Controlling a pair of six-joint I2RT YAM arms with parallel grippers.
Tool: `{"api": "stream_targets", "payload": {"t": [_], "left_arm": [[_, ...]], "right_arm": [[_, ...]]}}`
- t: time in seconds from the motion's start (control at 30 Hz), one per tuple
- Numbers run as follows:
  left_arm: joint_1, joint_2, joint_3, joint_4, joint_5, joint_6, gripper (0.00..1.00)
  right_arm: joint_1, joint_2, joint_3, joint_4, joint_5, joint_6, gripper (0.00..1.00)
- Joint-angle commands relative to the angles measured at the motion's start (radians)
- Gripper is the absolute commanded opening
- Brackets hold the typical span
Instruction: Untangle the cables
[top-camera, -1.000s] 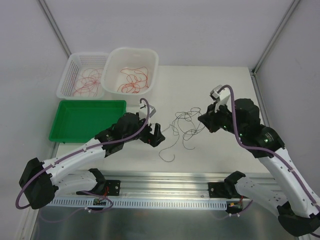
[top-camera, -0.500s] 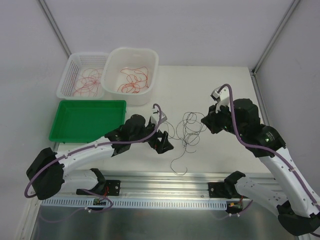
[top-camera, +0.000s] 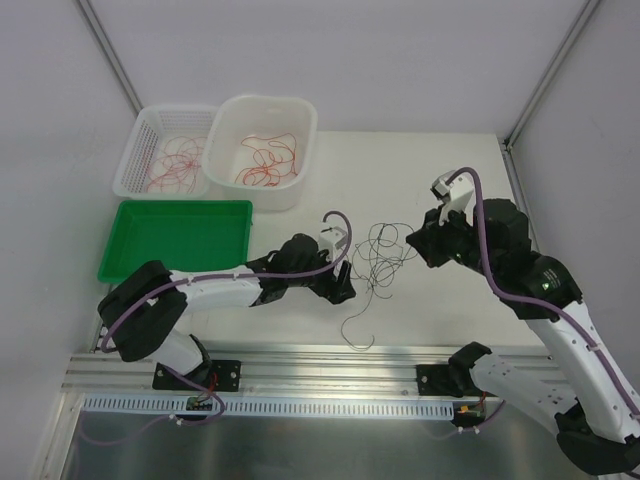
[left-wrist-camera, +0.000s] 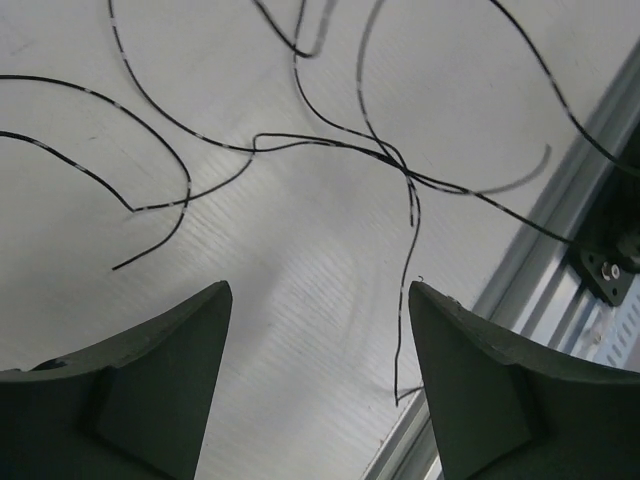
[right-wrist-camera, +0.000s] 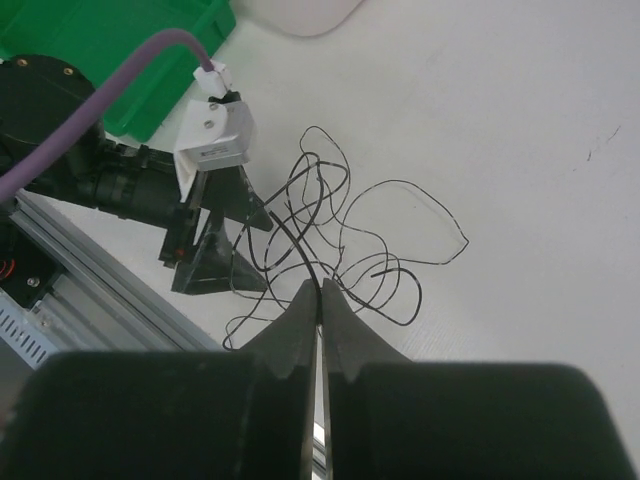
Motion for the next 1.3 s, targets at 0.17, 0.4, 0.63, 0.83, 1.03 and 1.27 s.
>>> {"api": "stream_targets", "payload": {"t": [0.17,0.4,0.63,0.83,1.03,1.27], "left_arm": [[-0.017,0.151,0.213,-0.081,-0.329,-0.398,0.59],[-0.040,0.282,0.407,-0.337,-0.377,-0.557,0.56],[-0.060,0.308,0.441,-0.472,-0.334,-0.732,0.61],[-0.061,0.346,0.455,-0.510,-0.256,-0.884,0.72],[-0.061,0.371,0.474,-0.516,-0.275,-0.993,0.72],[-0.063,0.420,0.527,-0.536,-0.286,-1.067,0.72]], "right_arm": [[0.004,-0.039,0.021,0.017,-0.009,0.046,0.01],[0.005,-0.045,0.004,0.034,-0.021,0.060,0.01],[0.005,-0.046,-0.016,0.049,-0.034,0.060,0.01],[0.004,-0.060,-0.041,0.069,-0.046,0.071,0.01],[0.004,-0.071,-0.054,0.071,-0.051,0.071,0.01],[0.005,-0.083,-0.062,0.075,-0.054,0.069,0.01]]}}
